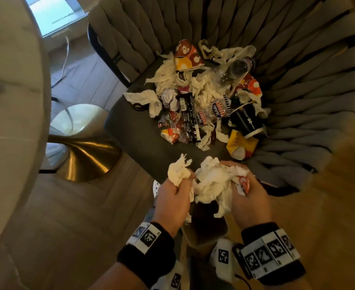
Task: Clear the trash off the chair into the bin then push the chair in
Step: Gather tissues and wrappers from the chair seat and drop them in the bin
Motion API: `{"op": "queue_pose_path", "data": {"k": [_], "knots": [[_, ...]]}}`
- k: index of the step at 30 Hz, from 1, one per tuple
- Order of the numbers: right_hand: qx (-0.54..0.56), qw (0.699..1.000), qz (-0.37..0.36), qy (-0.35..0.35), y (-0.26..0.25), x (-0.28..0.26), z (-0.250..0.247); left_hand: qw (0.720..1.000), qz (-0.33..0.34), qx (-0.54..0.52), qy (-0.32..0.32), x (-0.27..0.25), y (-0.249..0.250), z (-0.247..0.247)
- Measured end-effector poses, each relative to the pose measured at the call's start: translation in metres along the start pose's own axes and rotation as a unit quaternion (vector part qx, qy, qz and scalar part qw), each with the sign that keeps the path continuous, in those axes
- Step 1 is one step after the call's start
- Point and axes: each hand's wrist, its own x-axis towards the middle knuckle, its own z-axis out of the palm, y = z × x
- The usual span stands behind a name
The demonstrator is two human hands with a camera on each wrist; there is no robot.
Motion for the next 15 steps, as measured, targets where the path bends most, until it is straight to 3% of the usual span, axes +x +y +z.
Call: {"op": "queue_pose_path", "data": {"k": [8, 11, 15], "knots": [[-0.011, 0.995, 0.096, -0.013, 0.132, -0.07, -0.017, 0.992, -0.107, -0.064, 0.0, -0.092, -0.099, 0.07], [-0.04, 0.991, 0.129, -0.007, 0.202, -0.063, 0.001, 0.988, -0.156, 0.013, 0.009, -0.081, -0.154, 0.092], [-0.071, 0.982, 0.171, -0.026, 0.287, -0.028, 0.043, 0.972, -0.167, 0.162, -0.015, -0.029, -0.243, 0.115]]}}
